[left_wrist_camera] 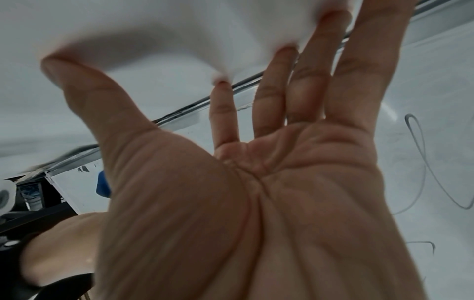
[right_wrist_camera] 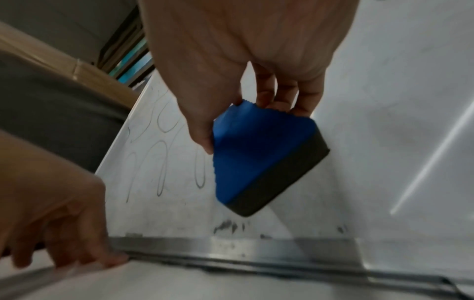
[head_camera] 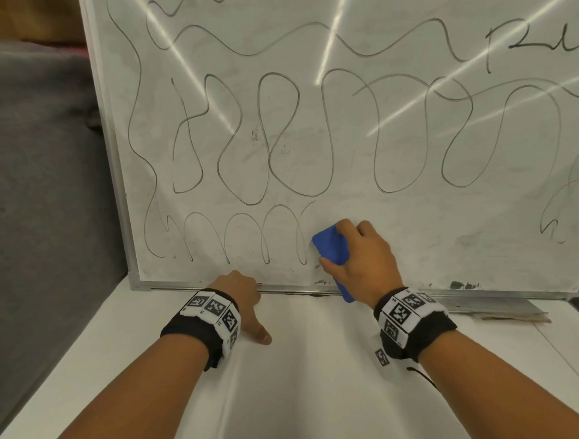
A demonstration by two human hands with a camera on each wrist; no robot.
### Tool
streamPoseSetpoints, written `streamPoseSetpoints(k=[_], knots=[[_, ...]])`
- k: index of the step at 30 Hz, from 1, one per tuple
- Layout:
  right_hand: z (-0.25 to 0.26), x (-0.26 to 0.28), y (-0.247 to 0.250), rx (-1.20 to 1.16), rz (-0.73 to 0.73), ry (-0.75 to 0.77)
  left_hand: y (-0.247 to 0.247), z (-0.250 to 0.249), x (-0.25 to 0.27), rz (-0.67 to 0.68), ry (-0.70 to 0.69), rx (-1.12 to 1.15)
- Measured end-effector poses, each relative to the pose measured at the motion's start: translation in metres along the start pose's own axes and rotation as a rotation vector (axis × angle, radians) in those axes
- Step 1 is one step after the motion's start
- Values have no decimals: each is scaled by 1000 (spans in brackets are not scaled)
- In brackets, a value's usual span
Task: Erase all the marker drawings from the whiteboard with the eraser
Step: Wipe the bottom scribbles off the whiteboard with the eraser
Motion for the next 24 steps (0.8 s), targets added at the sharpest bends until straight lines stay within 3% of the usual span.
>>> streamPoseSetpoints(k=[5, 11, 17, 24], knots=[[13, -21, 18, -88, -183, -43, 2, -1, 1, 6, -5, 13], [30, -13, -3, -25, -41, -5, 0, 2, 4, -33, -18, 8], [41, -35, 11, -90, -175, -12, -4, 7, 5, -62, -28, -7], [29, -5, -16, 10, 68, -23, -10, 21, 1, -54, -40, -5]])
Point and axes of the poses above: each hand's wrist, its own x-axis away from the middle knuckle, its own y-axis out of the back of the hand, z = x × y, the point moved 1 cm from there along -x, towards the middle knuckle, and after that the axes turned 5 degrees about z, right-handed, at the moved point
